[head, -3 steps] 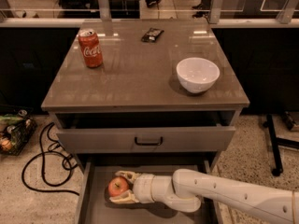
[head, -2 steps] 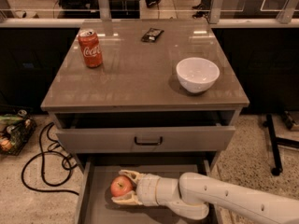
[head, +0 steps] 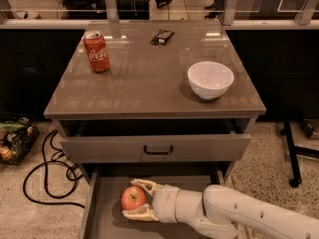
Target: Pick apple from middle drawer and place on counter
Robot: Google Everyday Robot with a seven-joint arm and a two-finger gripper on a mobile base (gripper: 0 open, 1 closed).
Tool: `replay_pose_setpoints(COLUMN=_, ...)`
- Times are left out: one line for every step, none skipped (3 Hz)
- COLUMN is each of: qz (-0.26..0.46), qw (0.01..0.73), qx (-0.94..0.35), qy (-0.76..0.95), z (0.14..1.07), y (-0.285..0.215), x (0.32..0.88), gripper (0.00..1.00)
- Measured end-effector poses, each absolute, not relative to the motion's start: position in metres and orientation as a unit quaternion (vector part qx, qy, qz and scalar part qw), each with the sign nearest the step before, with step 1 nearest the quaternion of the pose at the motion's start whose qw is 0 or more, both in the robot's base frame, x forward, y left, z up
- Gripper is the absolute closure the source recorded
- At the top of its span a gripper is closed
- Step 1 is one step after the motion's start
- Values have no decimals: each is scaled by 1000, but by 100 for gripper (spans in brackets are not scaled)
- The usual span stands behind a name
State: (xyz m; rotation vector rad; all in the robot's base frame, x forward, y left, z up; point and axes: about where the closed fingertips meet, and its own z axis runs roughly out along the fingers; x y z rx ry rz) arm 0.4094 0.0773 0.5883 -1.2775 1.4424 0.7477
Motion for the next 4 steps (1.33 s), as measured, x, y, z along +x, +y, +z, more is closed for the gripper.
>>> replay_pose_setpoints(qz=326, qw=512, qx=-511, qy=609, z=615, y=86, x=409, gripper=100)
replay_pose_setpoints(qz=325, qw=503, qx=-490, qy=633, z=656, y=98, x=402, gripper=100)
replay_pose_setpoints(qz=313, qw=501, qx=-478, qy=650, z=698, y=101, x=398, gripper=100)
replay_pose_setpoints(qz=301, qw=509, qx=-470, qy=656, z=730, y=97, x=394, gripper=100)
